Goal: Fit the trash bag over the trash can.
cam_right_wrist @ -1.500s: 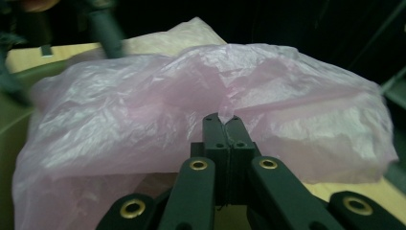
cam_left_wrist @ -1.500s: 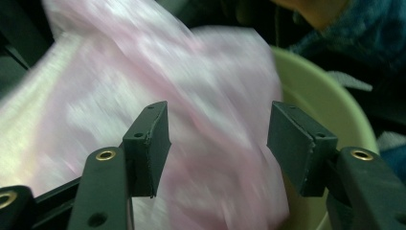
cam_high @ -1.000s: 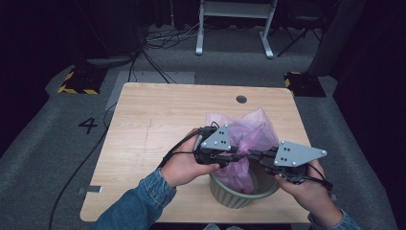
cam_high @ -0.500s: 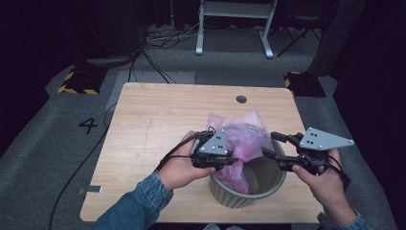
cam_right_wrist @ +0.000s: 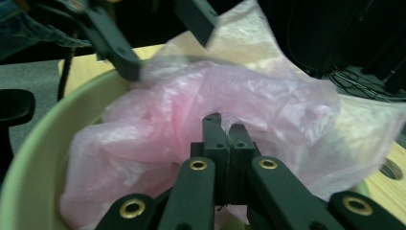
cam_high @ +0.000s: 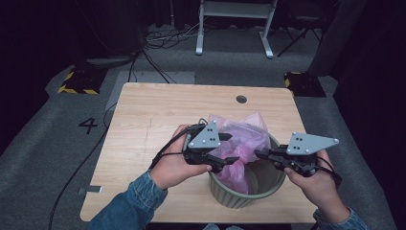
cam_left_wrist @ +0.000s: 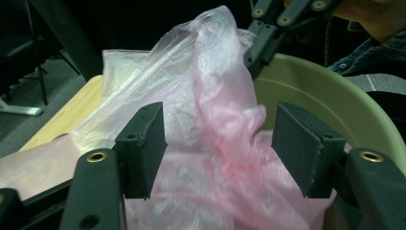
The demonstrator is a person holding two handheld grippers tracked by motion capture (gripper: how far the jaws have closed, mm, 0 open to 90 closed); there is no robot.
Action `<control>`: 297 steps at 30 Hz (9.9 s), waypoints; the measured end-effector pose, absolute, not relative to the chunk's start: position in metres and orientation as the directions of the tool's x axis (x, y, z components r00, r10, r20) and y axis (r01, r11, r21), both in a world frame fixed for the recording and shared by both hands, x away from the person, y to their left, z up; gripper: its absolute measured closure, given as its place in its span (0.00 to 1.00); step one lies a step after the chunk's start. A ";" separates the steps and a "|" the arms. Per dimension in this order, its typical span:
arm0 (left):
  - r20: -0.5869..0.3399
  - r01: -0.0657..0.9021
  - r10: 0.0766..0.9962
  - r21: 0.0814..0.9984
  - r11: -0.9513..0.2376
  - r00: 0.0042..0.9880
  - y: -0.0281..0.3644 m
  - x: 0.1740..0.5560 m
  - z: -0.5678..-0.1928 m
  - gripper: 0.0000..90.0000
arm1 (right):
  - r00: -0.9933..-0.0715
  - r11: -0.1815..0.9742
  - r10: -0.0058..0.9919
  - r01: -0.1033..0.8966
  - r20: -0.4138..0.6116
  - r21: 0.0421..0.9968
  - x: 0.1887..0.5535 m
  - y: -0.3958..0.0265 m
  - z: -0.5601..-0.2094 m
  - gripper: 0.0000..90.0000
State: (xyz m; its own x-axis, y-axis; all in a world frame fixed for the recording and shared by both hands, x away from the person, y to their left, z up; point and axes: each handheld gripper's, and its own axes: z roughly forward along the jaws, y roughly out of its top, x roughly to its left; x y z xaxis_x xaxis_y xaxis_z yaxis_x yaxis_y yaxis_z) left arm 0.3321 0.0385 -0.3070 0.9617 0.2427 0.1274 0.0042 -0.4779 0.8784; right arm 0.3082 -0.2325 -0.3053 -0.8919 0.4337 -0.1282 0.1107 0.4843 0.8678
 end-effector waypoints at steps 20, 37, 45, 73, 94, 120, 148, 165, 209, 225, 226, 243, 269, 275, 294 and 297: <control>0.164 -0.028 0.218 0.855 -0.518 0.962 0.033 0.335 -0.322 0.98 | -0.900 0.434 0.432 0.151 -0.059 0.888 0.303 -0.253 -0.301 0.80; 0.143 -0.028 0.204 0.877 -0.479 0.968 0.029 0.325 -0.316 0.65 | -0.917 0.462 0.396 0.159 -0.042 0.873 0.314 -0.229 -0.297 1.00; 0.142 -0.027 0.205 0.878 -0.478 0.968 0.028 0.330 -0.317 1.00 | -0.924 0.451 0.380 0.148 -0.039 0.880 0.310 -0.228 -0.296 1.00; 0.118 -0.060 0.188 0.956 -0.286 0.975 0.116 0.334 -0.321 1.00 | -0.861 0.384 0.498 0.112 -0.103 0.917 0.302 -0.307 -0.270 1.00; 0.059 -0.003 0.217 0.968 -0.251 0.974 0.176 0.344 -0.337 1.00 | -0.874 0.343 0.471 0.055 -0.121 0.938 0.297 -0.378 -0.315 1.00; 0.080 -0.042 0.227 0.985 -0.170 0.971 0.181 0.311 -0.314 0.36 | -0.843 0.356 0.513 0.036 -0.163 0.934 0.269 -0.384 -0.308 0.51; 0.107 -0.002 0.355 0.959 -0.284 0.929 0.135 0.358 -0.320 0.90 | -0.872 0.442 0.463 0.075 -0.156 0.894 0.352 -0.317 -0.310 1.00; 0.080 0.033 0.285 0.928 -0.372 0.955 0.121 0.348 -0.332 0.67 | -0.834 0.387 0.530 0.079 -0.151 0.919 0.355 -0.320 -0.294 1.00; -0.089 0.330 0.514 0.855 -0.400 0.853 0.114 0.394 -0.415 1.00 | -0.781 0.443 0.620 0.430 0.078 0.787 0.395 -0.320 -0.412 1.00; -0.050 0.246 0.629 0.942 -0.228 0.775 0.151 0.373 -0.389 0.48 | -0.717 0.313 0.696 0.361 0.047 0.878 0.362 -0.365 -0.397 0.68; -0.044 0.231 0.629 0.948 -0.219 0.776 0.154 0.371 -0.384 0.46 | -0.708 0.308 0.705 0.354 0.038 0.883 0.361 -0.369 -0.393 0.68; 0.012 0.128 0.457 0.953 -0.275 0.889 0.120 0.353 -0.352 0.42 | -0.822 0.288 0.570 0.206 0.006 0.935 0.314 -0.375 -0.327 0.41; 0.024 0.006 0.076 0.929 -0.371 0.997 0.133 0.284 -0.392 1.00 | -0.956 0.493 0.293 0.160 0.010 0.855 0.248 -0.345 -0.375 1.00; -0.013 0.035 0.055 0.903 -0.429 0.998 0.121 0.287 -0.417 1.00 | -0.949 0.546 0.310 0.226 0.056 0.807 0.253 -0.334 -0.414 1.00; -0.121 0.208 0.256 0.913 -0.350 0.959 0.132 0.310 -0.450 0.55 | -0.895 0.534 0.419 0.380 0.154 0.755 0.268 -0.349 -0.455 0.72; -0.112 0.192 0.258 0.931 -0.312 0.960 0.137 0.305 -0.440 0.38 | -0.880 0.447 0.458 0.347 0.122 0.824 0.265 -0.354 -0.437 0.44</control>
State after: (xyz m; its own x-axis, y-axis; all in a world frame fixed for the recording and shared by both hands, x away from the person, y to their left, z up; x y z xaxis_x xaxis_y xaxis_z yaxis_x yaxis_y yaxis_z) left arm 0.3046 0.1372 -0.4402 0.9596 0.2581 -0.1121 0.1925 -0.3116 0.9305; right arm 0.2649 -0.3539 -0.4374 -0.8805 0.4582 0.1218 0.3468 0.4472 0.8244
